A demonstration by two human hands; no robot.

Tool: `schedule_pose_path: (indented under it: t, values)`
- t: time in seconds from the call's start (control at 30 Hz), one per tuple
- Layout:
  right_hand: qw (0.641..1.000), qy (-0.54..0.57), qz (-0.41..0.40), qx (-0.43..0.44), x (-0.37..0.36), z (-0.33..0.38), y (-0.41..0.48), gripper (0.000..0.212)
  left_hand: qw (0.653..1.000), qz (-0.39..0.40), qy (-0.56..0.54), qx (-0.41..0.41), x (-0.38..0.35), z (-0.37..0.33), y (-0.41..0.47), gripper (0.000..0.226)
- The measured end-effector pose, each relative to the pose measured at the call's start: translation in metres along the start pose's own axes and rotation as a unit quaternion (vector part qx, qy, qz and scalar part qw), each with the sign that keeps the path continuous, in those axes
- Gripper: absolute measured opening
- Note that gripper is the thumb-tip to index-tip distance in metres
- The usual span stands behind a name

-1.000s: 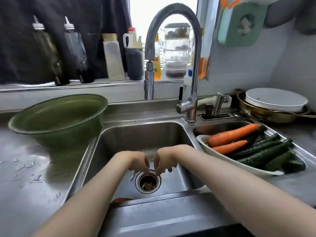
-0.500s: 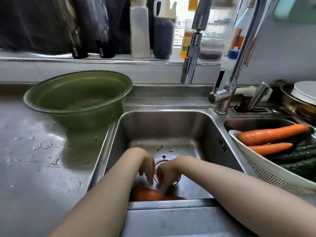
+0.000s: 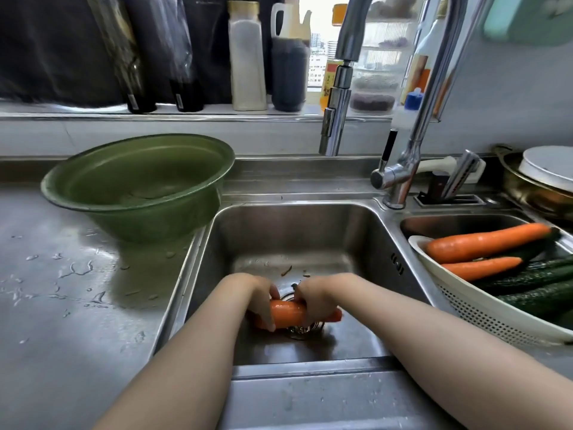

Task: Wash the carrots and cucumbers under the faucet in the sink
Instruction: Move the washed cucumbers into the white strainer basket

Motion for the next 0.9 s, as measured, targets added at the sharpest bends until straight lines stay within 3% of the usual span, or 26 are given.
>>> schedule_pose_path:
  t: [0.13,0.23,0.4,0.67,0.9]
  values:
    - [0.998,0.061,-0.014,-0.022,0.029,-0.023,-0.026,0.028,0.991,-0.078,-0.106,-0.034,0.009,0.001,-0.004,0.075]
    - [0.990,0.112,-0.068,-0.046,0.060,-0.047,-0.060,0.025,0.965,-0.161,-0.183,-0.095,0.020,-0.013,-0.015,0.067]
    - [0.979,0.074,-0.170,-0.087,0.091,-0.098,-0.131,0.051,0.930,-0.207,-0.252,-0.172,0.051,-0.074,-0.033,0.056]
    - [0.951,0.111,-0.236,-0.167,0.078,-0.202,-0.229,0.060,0.906,-0.319,-0.142,-0.239,0.090,-0.210,-0.034,0.058]
    - [0.949,0.126,-0.191,-0.216,0.018,-0.258,-0.269,0.054,0.925,-0.274,-0.042,-0.261,0.072,-0.302,-0.007,0.057]
Point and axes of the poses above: each hand's wrist, its own y-axis towards the middle knuckle, its own x-axis out of the back of the hand, z = x × y, the point moved 1 cm from there along y, towards the middle knuckle, and after that the axes turned 6 degrees about -z, right-handed, at the moved point
